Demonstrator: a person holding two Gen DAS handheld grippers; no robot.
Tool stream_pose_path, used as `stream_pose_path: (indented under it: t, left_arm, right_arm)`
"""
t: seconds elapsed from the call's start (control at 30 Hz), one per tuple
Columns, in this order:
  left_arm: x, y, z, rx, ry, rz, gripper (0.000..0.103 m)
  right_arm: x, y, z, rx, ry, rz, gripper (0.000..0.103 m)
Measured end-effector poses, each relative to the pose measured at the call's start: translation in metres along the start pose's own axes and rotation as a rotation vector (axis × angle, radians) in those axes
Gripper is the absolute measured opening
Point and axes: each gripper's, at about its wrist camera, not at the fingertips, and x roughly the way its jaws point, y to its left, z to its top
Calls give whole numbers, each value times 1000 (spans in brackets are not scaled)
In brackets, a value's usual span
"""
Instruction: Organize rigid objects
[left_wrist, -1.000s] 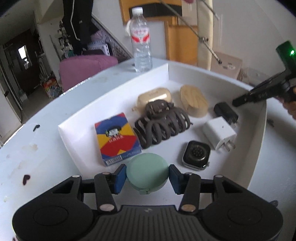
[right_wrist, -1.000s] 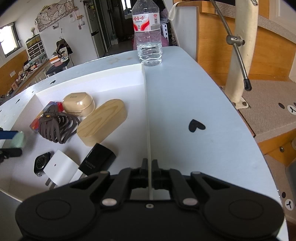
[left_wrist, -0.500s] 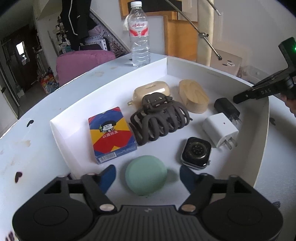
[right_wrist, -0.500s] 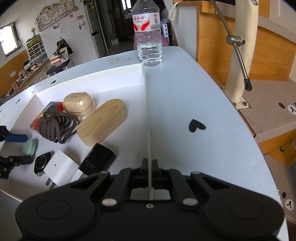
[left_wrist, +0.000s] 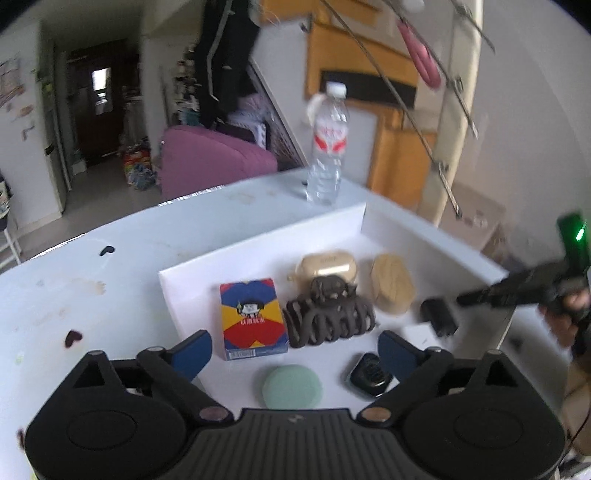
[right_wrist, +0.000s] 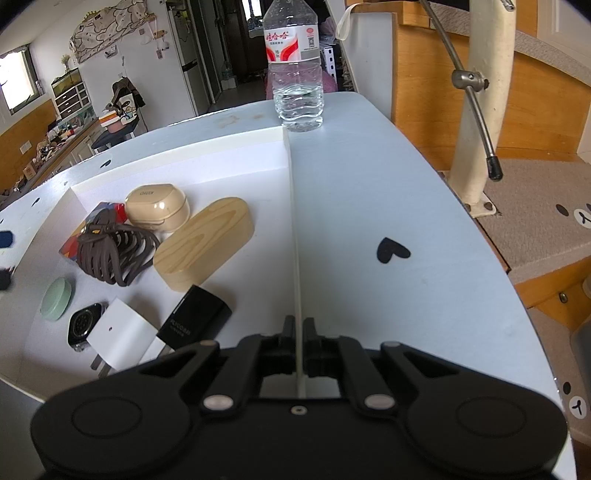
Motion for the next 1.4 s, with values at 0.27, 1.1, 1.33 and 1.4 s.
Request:
stream_pose_path:
  t: [0.27,1.1,1.33,1.4]
  left_arm:
    - [-53,-7,-8,-114,-114,69,103]
    - [-90,-33,-52,-253,-98,246,103]
    - [-90,-36,-55,-254,-95,252,103]
    - [-89,-37,-57,-257,-95,262,103]
  right_arm:
    - [0,0,0,-1,-1,-2,4]
    - [-17,6,-3,-32,-91,-62,25]
    - [-81,34,-6,-32,-287,-106,51]
    - [-99,47,-10,-43,-330,-100,54]
